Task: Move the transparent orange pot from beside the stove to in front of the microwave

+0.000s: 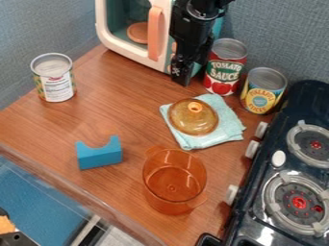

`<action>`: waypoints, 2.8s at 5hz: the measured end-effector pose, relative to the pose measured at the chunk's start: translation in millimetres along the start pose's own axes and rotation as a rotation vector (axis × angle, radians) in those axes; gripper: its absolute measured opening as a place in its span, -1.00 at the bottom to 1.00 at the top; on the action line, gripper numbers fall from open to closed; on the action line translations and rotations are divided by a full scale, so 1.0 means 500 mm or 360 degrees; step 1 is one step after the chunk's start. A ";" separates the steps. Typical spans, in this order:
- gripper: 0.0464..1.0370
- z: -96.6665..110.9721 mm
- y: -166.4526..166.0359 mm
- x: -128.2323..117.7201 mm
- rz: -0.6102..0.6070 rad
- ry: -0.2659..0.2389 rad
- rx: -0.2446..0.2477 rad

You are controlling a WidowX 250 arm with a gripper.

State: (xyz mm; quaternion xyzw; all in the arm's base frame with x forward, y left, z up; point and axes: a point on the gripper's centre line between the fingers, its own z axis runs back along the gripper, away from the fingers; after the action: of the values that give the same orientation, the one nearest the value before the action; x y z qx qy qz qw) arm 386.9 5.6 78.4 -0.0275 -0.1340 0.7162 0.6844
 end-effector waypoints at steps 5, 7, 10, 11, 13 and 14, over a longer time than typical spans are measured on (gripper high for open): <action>0.92 0.090 0.222 -0.072 0.0084 0.0107 0.0130; 0.92 0.041 0.337 -0.096 0.0011 0.0157 0.0208; 0.92 -0.076 0.360 -0.095 -0.0049 0.0209 0.0380; 0.81 -0.100 0.361 -0.098 -0.0074 0.0206 0.0374; -0.40 -0.101 0.355 -0.101 -0.0103 0.0189 0.0326; -0.81 -0.099 0.358 -0.100 -0.0108 0.0190 0.0323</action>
State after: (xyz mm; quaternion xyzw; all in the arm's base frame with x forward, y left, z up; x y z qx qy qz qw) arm 226.9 -41.0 -17.8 0.0039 -0.0207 0.6996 0.7142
